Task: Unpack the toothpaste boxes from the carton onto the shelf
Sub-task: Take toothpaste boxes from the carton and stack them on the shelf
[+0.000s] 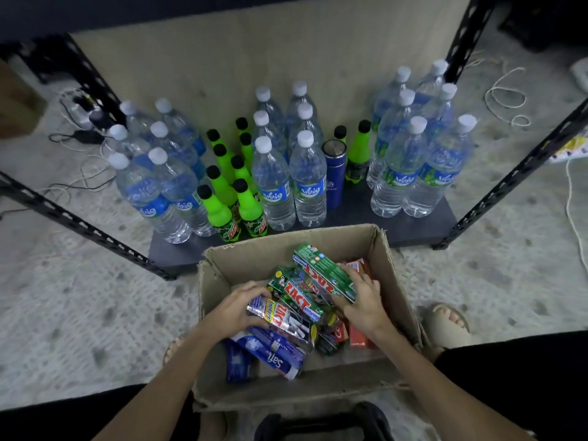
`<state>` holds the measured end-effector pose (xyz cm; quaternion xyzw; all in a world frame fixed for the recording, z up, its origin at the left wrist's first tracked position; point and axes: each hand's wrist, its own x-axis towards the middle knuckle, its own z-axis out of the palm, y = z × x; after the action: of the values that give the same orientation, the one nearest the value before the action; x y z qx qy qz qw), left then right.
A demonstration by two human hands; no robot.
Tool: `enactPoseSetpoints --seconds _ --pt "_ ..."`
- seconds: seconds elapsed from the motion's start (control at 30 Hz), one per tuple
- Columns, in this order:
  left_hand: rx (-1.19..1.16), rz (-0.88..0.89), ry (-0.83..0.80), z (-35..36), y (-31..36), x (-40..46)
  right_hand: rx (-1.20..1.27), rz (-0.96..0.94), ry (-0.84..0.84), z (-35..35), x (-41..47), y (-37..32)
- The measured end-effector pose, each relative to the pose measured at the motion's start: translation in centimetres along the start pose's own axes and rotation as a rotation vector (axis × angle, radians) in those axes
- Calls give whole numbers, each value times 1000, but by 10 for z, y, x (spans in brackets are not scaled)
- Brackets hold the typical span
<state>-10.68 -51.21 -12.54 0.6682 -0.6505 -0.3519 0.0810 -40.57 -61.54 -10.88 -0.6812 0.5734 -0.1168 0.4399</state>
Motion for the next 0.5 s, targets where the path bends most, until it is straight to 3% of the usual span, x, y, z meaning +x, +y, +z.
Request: enactPoseSetpoints --seconds 0.27,0.5 --pt "-144 5 279 -61 48 -33 46 -300 9 -60 -14 -46" --pt "-135 102 486 -130 95 -61 43 -512 -1 -133 -26 -114"
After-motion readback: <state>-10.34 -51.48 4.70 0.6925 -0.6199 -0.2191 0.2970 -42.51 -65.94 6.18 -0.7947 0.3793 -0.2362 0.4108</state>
